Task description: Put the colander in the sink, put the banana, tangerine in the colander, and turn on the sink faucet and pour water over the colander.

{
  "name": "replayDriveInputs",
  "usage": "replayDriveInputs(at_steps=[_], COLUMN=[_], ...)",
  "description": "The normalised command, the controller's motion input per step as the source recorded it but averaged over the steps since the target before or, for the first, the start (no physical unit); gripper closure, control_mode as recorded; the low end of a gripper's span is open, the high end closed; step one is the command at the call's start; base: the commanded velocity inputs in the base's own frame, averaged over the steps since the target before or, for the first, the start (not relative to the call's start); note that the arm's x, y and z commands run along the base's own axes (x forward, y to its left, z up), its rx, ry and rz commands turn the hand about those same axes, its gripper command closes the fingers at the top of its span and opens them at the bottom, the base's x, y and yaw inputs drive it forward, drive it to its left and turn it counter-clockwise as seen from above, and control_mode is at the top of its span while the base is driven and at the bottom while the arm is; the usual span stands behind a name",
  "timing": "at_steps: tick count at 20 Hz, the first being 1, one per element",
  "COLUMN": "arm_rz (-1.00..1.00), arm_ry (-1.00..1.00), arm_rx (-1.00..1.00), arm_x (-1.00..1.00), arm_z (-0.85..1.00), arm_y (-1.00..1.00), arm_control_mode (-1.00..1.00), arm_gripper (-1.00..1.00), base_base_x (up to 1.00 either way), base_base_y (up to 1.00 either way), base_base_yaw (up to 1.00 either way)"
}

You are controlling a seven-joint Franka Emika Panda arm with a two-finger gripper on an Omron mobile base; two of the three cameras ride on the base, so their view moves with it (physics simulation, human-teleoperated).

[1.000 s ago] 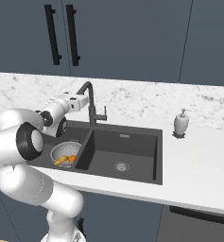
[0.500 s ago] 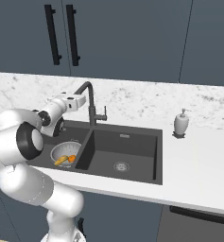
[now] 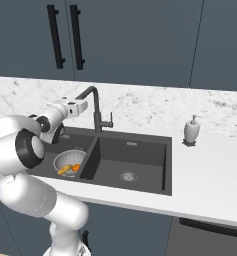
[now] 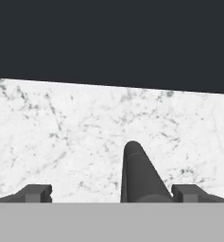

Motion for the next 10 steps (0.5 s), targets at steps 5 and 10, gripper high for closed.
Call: replayDriveInputs(at_steps=[5,10], arm_rz=[0.0,0.0], arm_ry=[0.04,0.05], arm_rx=[0.0,0.0], arm_x=[0.0,0.0], arm_z=[0.0,0.0], arm_y=[0.33,0.35], arm_control_mode=[-1.0,-1.0], arm_gripper=[-1.0,-1.0], base_base_x=[0.0,0.0], base_base_y=[0.0,0.0], base_base_yaw=[0.0,0.0])
